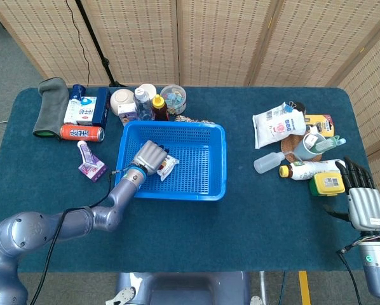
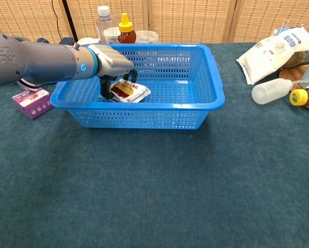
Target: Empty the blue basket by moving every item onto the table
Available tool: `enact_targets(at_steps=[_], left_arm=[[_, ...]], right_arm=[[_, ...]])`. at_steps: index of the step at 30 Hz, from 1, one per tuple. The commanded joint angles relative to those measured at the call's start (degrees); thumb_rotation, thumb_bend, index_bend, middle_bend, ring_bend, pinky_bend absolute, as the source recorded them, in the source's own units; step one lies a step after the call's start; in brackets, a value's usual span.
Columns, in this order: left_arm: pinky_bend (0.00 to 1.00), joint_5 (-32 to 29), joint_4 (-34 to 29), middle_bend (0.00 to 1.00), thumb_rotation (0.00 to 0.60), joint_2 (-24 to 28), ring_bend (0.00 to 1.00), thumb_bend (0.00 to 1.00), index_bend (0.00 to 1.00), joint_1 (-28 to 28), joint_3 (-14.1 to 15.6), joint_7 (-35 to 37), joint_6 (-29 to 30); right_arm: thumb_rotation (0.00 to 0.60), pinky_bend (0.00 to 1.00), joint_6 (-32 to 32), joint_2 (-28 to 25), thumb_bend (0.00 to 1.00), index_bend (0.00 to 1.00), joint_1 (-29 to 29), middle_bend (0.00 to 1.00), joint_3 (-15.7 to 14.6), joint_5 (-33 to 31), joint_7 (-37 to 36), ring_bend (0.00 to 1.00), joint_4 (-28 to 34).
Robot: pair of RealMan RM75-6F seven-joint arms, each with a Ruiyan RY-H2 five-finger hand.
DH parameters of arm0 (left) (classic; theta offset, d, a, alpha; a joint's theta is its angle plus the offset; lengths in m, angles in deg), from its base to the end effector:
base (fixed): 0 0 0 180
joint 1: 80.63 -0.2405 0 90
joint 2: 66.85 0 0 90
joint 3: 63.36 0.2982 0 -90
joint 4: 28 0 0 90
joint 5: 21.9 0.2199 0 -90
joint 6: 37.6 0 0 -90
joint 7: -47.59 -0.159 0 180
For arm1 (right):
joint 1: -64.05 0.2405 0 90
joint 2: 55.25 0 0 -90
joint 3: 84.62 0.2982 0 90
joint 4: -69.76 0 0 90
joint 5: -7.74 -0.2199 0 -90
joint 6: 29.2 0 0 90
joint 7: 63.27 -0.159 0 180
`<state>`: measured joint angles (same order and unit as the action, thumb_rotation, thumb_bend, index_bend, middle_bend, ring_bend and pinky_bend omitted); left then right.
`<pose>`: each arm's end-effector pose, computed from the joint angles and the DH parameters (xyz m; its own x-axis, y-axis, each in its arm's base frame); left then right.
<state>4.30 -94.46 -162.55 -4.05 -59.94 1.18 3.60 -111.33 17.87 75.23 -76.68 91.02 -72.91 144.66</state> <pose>-0.0847 0.4835 -0.0858 0.8823 0.2046 0.4239 0.4652 -0.5174 -0.7183 -0.3779 -0.2648 0.1546 0.3531 0.0937 0.9309 -0.9334 -0.0318 0.3573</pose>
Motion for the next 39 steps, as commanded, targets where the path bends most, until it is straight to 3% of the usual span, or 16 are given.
enact_targets(at_steps=[1, 16, 20, 22, 29, 39], left_arm=[[0.38, 1.4, -0.8, 0.31, 0.600, 0.5, 0.33, 0.38, 0.25, -0.5, -0.9, 0.8, 0.6], [0.38, 6.0, -10.4, 0.31, 0.600, 8.0, 0.34, 0.39, 0.25, -1.6, -5.9, 3.2, 6.0], [0.38, 7.4, -15.5, 0.31, 0.600, 12.6, 0.34, 0.39, 0.25, -2.8, -7.5, 4.2, 9.1], [0.38, 8.5, -20.2, 0.31, 0.600, 17.3, 0.34, 0.39, 0.25, -4.8, -8.3, 5.7, 12.6], [0.38, 12.4, -29.5, 0.31, 0.600, 28.0, 0.34, 0.39, 0.25, -11.8, -6.4, 10.1, 16.3], [0.38, 19.6, -32.5, 0.31, 0.600, 33.0, 0.33, 0.39, 0.25, -21.3, -2.0, 17.2, 18.5]], right_arm=[[0.600, 0.07, -0.1, -0.1, 0.00, 0.00, 0.0, 0.00, 0.0, 0.0, 0.0, 0.00, 0.0], [0.600, 0.07, -0.5, -0.3, 0.00, 0.00, -0.1, 0.00, 0.0, 0.3, -0.2, 0.00, 0.4], [0.600, 0.07, -0.8, -0.4, 0.00, 0.00, -0.2, 0.00, -0.1, 0.6, -0.2, 0.00, 0.8], [0.600, 0.07, -1.4, -0.6, 0.00, 0.00, -0.3, 0.00, -0.2, 1.1, -0.1, 0.00, 1.2], [0.600, 0.07, -2.4, -1.0, 0.00, 0.00, -0.6, 0.00, -0.5, 2.0, 0.8, 0.00, 2.4], [0.600, 0.07, -2.9, -1.1, 0.00, 0.00, -0.7, 0.00, -0.6, 2.5, 1.7, 0.00, 3.2]])
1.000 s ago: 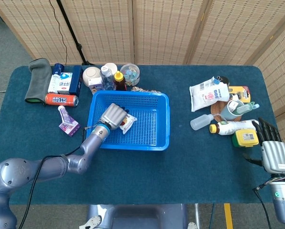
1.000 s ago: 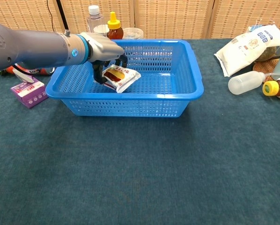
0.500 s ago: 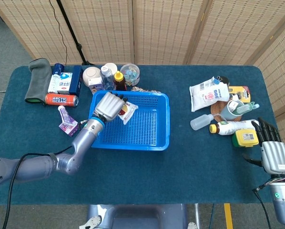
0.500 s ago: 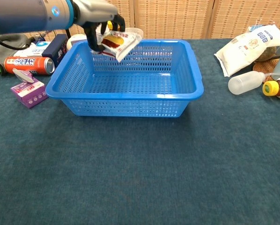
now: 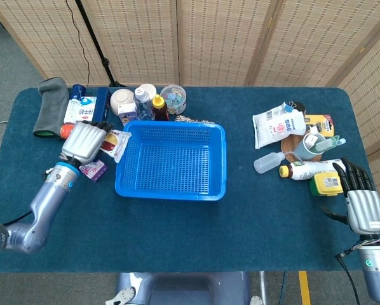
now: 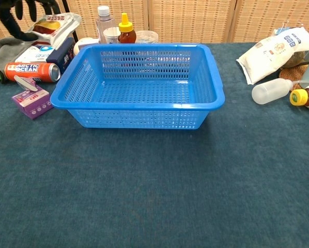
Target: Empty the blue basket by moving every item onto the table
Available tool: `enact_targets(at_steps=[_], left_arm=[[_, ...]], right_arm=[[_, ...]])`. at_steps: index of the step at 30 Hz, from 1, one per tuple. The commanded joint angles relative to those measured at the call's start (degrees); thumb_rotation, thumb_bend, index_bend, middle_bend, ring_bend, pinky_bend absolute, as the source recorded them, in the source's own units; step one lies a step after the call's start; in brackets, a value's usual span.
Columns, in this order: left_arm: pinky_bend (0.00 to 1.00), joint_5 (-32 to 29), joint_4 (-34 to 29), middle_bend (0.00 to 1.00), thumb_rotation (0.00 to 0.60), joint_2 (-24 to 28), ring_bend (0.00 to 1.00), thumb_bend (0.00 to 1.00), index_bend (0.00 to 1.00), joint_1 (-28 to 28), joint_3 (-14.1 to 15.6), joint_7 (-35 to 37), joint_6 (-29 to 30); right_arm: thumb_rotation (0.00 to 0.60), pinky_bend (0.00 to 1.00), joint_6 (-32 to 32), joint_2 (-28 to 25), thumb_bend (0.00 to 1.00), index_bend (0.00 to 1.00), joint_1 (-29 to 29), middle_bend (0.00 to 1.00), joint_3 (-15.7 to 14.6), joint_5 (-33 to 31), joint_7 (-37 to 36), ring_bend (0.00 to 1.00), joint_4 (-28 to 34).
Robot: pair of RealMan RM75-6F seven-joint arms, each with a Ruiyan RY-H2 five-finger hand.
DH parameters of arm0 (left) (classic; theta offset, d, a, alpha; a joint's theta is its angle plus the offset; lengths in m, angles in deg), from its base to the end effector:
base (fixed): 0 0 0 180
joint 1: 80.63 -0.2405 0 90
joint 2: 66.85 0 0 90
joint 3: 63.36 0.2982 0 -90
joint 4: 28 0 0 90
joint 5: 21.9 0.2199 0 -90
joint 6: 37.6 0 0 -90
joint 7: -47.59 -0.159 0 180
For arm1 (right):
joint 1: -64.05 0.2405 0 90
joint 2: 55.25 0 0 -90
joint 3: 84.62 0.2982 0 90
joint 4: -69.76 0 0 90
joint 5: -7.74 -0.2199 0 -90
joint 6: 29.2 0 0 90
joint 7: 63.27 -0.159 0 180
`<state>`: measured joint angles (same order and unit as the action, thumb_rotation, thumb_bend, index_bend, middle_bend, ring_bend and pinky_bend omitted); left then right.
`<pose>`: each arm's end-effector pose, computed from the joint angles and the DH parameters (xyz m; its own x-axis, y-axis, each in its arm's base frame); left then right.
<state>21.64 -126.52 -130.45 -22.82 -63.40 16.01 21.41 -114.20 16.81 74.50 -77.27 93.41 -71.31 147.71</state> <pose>-0.1621 0.4341 0.1163 0.7178 0.1385 0.6823 0.6889 -0.2834 -0.6672 -0.3637 -0.2558 0.1569 0.3515 0.1181 0.9287 -0.9295 -0.0747 0.3613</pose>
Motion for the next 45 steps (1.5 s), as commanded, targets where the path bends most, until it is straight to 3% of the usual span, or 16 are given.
enact_targets(at_steps=[1, 8, 17, 19, 22, 25, 28, 34, 40, 45], left_arm=[[0.38, 3.2, -0.2, 0.31, 0.600, 1.0, 0.33, 0.39, 0.25, -3.7, 2.0, 3.6, 0.6], [0.38, 10.1, 1.1, 0.31, 0.600, 0.4, 0.32, 0.39, 0.25, -10.6, 6.0, 9.9, 0.2], [0.38, 22.9, 4.9, 0.29, 0.600, -5.2, 0.31, 0.39, 0.25, -19.5, 9.4, 14.8, 5.4], [0.38, 23.5, 5.5, 0.26, 0.600, -5.9, 0.28, 0.38, 0.25, -20.2, 9.3, 14.4, 5.5], [0.33, 23.6, 5.8, 0.12, 0.600, -6.7, 0.15, 0.37, 0.17, -20.8, 8.8, 14.5, 4.1], [0.16, 23.8, 5.6, 0.00, 0.600, -6.6, 0.01, 0.35, 0.02, -20.9, 8.2, 15.2, 2.7], [0.01, 24.7, 5.3, 0.00, 0.600, -6.2, 0.00, 0.30, 0.00, -21.3, 7.3, 16.0, 2.5], [0.00, 26.7, 4.2, 0.00, 0.600, -4.8, 0.00, 0.27, 0.00, -22.8, 5.9, 17.8, 3.7], [0.00, 27.9, 1.9, 0.00, 0.600, -1.6, 0.00, 0.24, 0.00, -26.4, 4.4, 21.8, 8.6], [0.00, 29.6, 0.5, 0.00, 0.600, 0.6, 0.00, 0.24, 0.00, -33.4, 3.8, 25.1, 18.6]], right_arm=[[0.600, 0.07, -0.1, 0.0, 0.00, 0.00, 0.0, 0.00, -0.1, 0.2, 0.1, 0.00, 0.2], [0.600, 0.07, -0.9, -0.2, 0.00, 0.00, -0.1, 0.00, -0.6, 1.5, 0.5, 0.00, 1.3], [0.600, 0.07, -2.0, -0.9, 0.00, 0.00, -0.5, 0.00, -1.0, 2.8, 0.0, 0.00, 2.7], [0.600, 0.07, -2.1, -1.0, 0.00, 0.00, -0.5, 0.00, -1.0, 2.9, -0.1, 0.00, 2.8], [0.600, 0.07, -2.3, -1.2, 0.00, 0.00, -0.6, 0.00, -1.0, 2.9, -0.2, 0.00, 3.0], [0.600, 0.07, -2.4, -1.3, 0.00, 0.00, -0.6, 0.00, -0.9, 2.8, -0.3, 0.00, 3.0], [0.600, 0.07, -2.5, -1.4, 0.00, 0.00, -0.7, 0.00, -0.8, 2.6, -0.3, 0.00, 3.1], [0.600, 0.07, -2.6, -1.4, 0.00, 0.00, -0.7, 0.00, -0.8, 2.8, -0.2, 0.00, 3.2], [0.600, 0.07, -3.1, -1.4, 0.00, 0.00, -0.8, 0.00, -0.9, 3.2, 0.3, 0.00, 3.3], [0.600, 0.04, -3.2, -1.2, 0.00, 0.00, -0.8, 0.00, -1.0, 3.5, 1.9, 0.00, 3.0]])
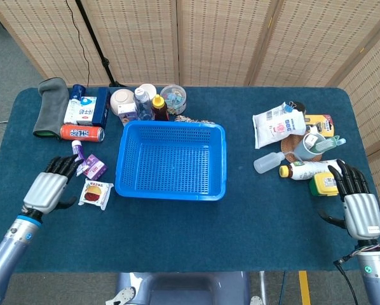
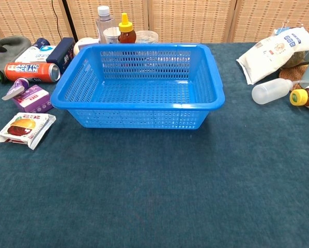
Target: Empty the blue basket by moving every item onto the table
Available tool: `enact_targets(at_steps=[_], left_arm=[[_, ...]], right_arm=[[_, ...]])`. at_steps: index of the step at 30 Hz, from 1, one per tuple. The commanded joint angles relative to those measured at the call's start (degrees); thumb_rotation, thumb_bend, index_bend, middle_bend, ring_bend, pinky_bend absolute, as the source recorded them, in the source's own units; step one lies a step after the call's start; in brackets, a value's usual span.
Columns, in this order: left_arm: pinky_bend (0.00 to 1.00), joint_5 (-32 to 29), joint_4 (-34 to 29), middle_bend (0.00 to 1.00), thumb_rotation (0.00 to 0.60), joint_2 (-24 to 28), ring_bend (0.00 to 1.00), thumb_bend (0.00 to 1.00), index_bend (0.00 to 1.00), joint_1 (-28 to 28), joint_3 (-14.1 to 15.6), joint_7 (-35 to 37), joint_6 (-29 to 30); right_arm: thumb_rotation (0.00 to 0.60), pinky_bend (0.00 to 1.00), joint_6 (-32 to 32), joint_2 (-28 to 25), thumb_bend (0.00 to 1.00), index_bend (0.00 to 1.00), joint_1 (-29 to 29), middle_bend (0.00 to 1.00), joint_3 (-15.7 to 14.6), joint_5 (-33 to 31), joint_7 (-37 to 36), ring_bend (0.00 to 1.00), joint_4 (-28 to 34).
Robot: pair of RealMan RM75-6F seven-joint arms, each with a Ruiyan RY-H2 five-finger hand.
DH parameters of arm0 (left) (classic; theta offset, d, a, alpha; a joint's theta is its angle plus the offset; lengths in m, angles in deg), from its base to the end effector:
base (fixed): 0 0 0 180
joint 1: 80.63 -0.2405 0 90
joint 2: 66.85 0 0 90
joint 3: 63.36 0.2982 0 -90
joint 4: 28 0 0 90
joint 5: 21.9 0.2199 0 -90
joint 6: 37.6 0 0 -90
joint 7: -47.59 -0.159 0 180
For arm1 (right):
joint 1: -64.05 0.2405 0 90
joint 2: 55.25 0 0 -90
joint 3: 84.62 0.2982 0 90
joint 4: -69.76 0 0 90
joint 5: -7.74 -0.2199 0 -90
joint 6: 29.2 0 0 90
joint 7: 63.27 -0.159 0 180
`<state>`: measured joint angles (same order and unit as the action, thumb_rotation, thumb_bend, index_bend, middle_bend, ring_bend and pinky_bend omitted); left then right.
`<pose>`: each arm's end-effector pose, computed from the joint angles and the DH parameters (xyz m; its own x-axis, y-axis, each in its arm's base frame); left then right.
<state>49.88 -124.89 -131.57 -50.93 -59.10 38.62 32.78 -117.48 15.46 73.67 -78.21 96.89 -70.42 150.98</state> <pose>-0.2912 0.3058 0.1144 0.4945 0.2150 0.8421 0.8664 -0.1994 -0.4579 -0.3470 -0.2441 0.1599 0.3364 0.1420 0.9309 -0.9251 -0.1350 0.3549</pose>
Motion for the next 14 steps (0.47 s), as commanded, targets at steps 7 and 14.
enact_targets(at_steps=[7, 14], left_arm=[[0.00, 4.7, 1.8, 0.00, 0.600, -0.6, 0.00, 0.24, 0.00, -13.1, -0.4, 2.5, 18.0], [0.00, 6.3, 5.3, 0.00, 0.600, -2.7, 0.00, 0.24, 0.00, -16.9, -0.1, 4.0, 18.8]], right_arm=[[0.600, 0.00, 2.7, -1.6, 0.00, 0.00, -0.1, 0.00, -1.2, -0.9, 6.5, 0.00, 1.1], [0.600, 0.00, 4.8, -4.6, 0.00, 0.00, -1.0, 0.00, -1.1, -4.8, 12.8, 0.00, 7.0]])
